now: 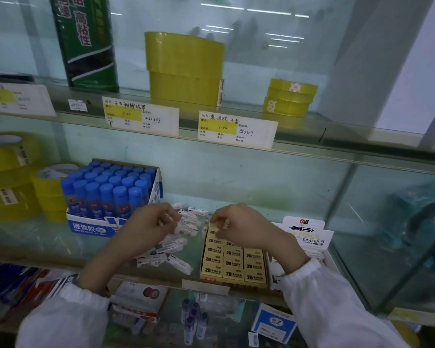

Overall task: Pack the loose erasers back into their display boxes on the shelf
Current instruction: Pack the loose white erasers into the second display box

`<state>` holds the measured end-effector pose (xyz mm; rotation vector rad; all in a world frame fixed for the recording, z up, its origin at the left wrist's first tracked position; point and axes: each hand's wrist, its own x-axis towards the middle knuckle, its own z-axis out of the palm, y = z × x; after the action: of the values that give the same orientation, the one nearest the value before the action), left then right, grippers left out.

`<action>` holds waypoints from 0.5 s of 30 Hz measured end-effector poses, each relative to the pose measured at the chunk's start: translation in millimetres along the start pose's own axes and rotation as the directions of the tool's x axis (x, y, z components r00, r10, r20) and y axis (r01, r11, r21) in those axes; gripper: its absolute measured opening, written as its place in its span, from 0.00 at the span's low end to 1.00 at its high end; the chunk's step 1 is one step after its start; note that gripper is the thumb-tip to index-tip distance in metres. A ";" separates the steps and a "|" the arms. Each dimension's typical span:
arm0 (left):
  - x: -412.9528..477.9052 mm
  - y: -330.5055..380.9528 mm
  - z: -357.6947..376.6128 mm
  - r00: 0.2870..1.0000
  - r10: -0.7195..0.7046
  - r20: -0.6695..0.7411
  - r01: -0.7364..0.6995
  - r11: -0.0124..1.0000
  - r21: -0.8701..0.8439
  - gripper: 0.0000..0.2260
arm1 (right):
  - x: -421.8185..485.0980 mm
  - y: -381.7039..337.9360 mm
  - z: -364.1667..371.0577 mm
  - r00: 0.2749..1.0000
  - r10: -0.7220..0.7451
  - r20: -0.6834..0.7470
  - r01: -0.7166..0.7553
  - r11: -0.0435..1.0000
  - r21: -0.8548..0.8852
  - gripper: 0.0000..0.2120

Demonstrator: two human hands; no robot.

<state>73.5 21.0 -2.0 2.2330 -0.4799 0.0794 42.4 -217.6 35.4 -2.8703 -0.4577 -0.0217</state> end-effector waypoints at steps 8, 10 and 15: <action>-39.8 -1.1 -20.9 0.974 -0.117 0.194 -0.016 0.817 0.576 0.15 | 61.4 -42.6 12.7 0.964 -0.193 0.181 0.194 0.981 0.010 0.27; -39.1 -5.1 -20.8 0.966 -0.127 0.225 -0.014 0.843 0.538 0.16 | 69.0 -51.9 21.5 0.944 -0.242 0.223 0.247 0.969 0.007 0.28; -31.3 -5.6 -17.8 0.967 -0.142 0.213 0.011 0.854 0.520 0.14 | 82.1 -60.4 34.5 0.962 -0.225 0.156 0.228 0.974 -0.001 0.28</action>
<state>48.4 47.5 -1.1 2.8113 -0.5480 -0.1286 101.1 -128.8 19.8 -2.8329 -0.8194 0.1600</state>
